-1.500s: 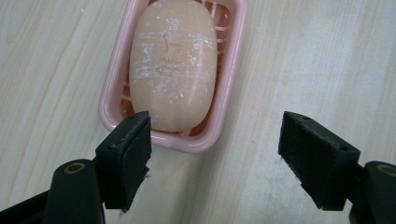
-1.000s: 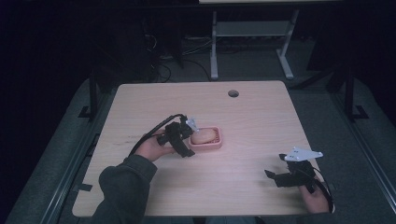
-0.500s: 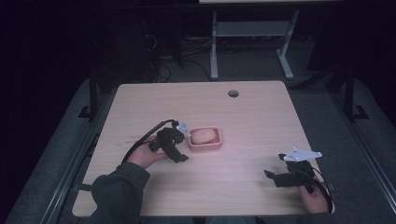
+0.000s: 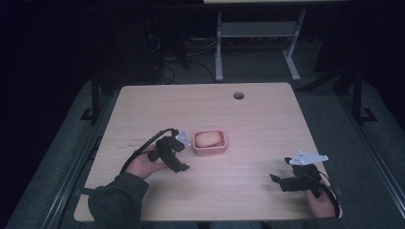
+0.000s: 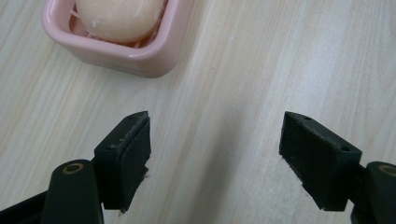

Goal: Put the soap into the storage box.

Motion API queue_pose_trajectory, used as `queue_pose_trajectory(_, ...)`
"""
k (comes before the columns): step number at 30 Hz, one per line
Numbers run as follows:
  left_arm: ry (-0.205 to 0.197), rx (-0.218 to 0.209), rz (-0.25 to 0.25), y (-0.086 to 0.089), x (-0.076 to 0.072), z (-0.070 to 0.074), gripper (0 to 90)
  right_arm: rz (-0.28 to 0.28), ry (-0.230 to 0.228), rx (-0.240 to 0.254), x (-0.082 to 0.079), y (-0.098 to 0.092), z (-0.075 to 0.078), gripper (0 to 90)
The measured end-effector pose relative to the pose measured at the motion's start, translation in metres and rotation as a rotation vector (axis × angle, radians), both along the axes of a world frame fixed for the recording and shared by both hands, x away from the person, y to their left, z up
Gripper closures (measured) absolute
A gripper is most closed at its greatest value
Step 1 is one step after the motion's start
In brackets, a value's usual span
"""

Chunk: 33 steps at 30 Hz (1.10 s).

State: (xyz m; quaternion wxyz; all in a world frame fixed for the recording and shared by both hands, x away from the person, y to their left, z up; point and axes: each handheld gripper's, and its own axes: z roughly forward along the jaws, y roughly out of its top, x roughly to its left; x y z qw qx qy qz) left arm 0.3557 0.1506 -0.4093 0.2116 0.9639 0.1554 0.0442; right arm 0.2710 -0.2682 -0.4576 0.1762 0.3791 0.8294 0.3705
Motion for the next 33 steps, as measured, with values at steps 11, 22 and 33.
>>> queue_pose_trajectory(11, 0.0, -0.003, -0.001, 0.007, -0.01, -0.005, 24.7, -0.006, 0.002, 0.006, 0.0, 0.0, 0.0, 14.1)
queue_pose_trajectory(22, 0.014, -0.011, 0.011, 0.018, -0.018, -0.013, 24.7, -0.008, 0.003, 0.005, 0.0, 0.0, 0.0, 14.1)
queue_pose_trajectory(33, 0.016, -0.025, 0.031, 0.032, -0.029, -0.016, 24.6, -0.01, 0.005, 0.004, 0.0, 0.0, -0.001, 14.1)
